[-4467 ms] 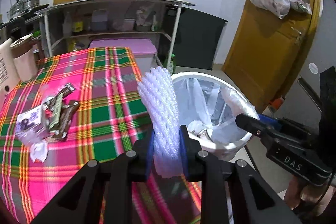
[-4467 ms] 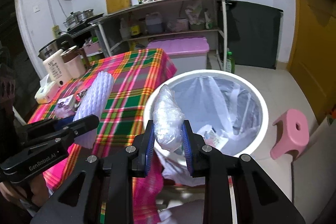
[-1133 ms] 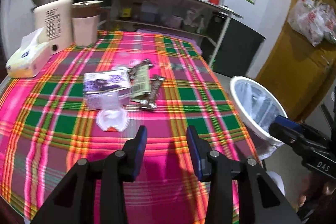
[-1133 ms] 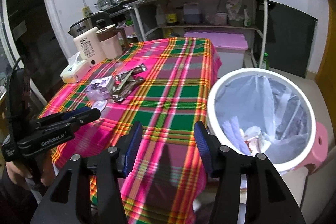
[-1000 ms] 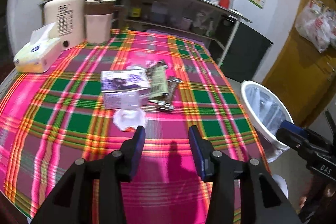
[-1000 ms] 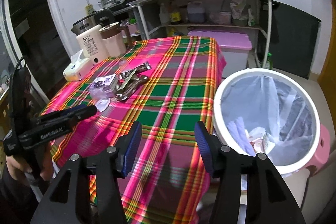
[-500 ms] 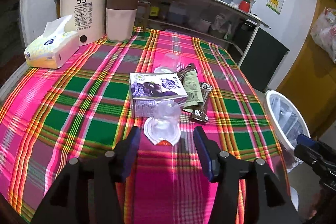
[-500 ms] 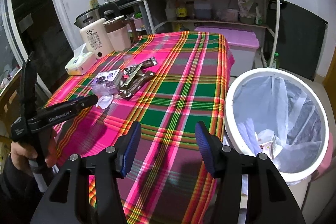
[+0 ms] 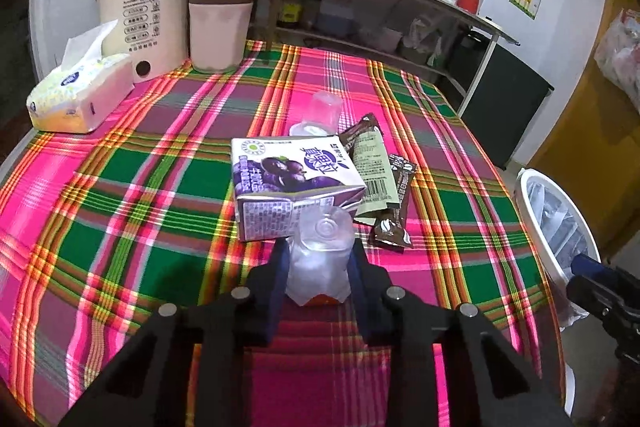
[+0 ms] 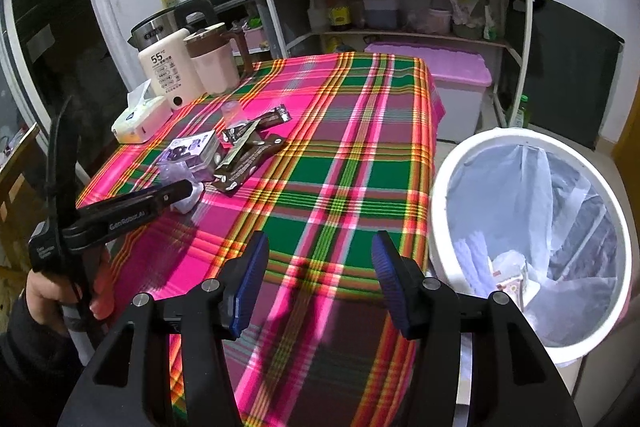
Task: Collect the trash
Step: 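Grasp the clear plastic cup with the left tool while the right tool grasps the brown snack wrapper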
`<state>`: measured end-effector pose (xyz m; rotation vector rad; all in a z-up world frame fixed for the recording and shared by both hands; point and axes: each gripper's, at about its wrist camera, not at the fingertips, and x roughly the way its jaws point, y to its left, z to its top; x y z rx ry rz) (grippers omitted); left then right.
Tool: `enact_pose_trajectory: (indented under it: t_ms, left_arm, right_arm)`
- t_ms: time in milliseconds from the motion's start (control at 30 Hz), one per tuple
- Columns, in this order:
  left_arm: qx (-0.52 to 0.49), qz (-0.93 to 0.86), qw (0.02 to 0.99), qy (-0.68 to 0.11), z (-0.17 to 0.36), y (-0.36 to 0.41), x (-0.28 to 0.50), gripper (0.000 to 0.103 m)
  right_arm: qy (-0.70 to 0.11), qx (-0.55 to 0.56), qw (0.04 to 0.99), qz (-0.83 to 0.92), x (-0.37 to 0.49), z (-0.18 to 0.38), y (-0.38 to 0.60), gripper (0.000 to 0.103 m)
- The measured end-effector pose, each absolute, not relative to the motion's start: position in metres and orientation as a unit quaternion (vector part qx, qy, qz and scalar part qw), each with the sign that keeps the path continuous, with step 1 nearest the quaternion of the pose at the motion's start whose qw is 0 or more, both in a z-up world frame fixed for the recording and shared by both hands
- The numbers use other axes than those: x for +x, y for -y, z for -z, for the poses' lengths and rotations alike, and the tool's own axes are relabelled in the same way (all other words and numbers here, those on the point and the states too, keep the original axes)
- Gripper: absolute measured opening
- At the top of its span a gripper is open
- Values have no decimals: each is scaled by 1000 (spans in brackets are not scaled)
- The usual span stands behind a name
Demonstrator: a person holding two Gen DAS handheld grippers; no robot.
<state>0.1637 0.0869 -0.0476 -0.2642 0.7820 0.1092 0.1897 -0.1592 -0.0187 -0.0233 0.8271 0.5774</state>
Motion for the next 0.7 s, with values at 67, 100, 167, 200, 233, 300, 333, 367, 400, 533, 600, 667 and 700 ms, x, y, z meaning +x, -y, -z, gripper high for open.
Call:
enact_pose_trajectory:
  t_ms: [67, 100, 167, 200, 233, 300, 333, 367, 400, 533, 600, 667, 700]
  left_arm:
    - [-132, -53, 915, -378, 46, -90, 160, 30]
    - [-134, -54, 915, -376, 46, -92, 157, 30]
    - [-137, -57, 916, -372, 43, -96, 152, 30]
    - [-139, -58, 917, -370, 43, -97, 150, 30]
    - [-141, -59, 917, -368, 42, -99, 148, 30]
    - [-142, -62, 918, -364, 39, -103, 144, 30]
    - [-144, -62, 919, -362, 38, -105, 142, 30]
    - [-145, -62, 919, -361, 37, -107, 140, 30]
    - [-146, -63, 920, -359, 36, -109, 138, 30]
    - [-151, -67, 921, -353, 35, -118, 132, 30]
    - [-155, -70, 921, -351, 34, -123, 129, 30]
    - [-159, -73, 921, -349, 35, -128, 127, 30]
    - [-160, -74, 920, -349, 35, -130, 125, 30]
  right_arm:
    - [-398, -15, 874, -280, 190, 19, 153, 54]
    - [-398, -17, 873, -281, 191, 19, 150, 54]
    - [-399, -18, 872, -282, 191, 19, 147, 54]
    - [-403, -19, 870, -283, 194, 20, 140, 54]
    - [-405, -20, 869, -284, 196, 20, 136, 54]
    - [-406, -22, 867, -288, 198, 19, 127, 54]
    - [-406, -24, 866, -290, 200, 19, 122, 54]
    - [-406, -26, 866, -292, 200, 18, 118, 54]
    - [-405, -28, 865, -296, 201, 18, 113, 54]
    - [-403, -35, 863, -304, 203, 17, 97, 54]
    - [-405, -40, 859, -311, 208, 19, 82, 54]
    - [-409, -42, 857, -312, 214, 21, 73, 54]
    - [-411, -43, 855, -312, 217, 23, 68, 54]
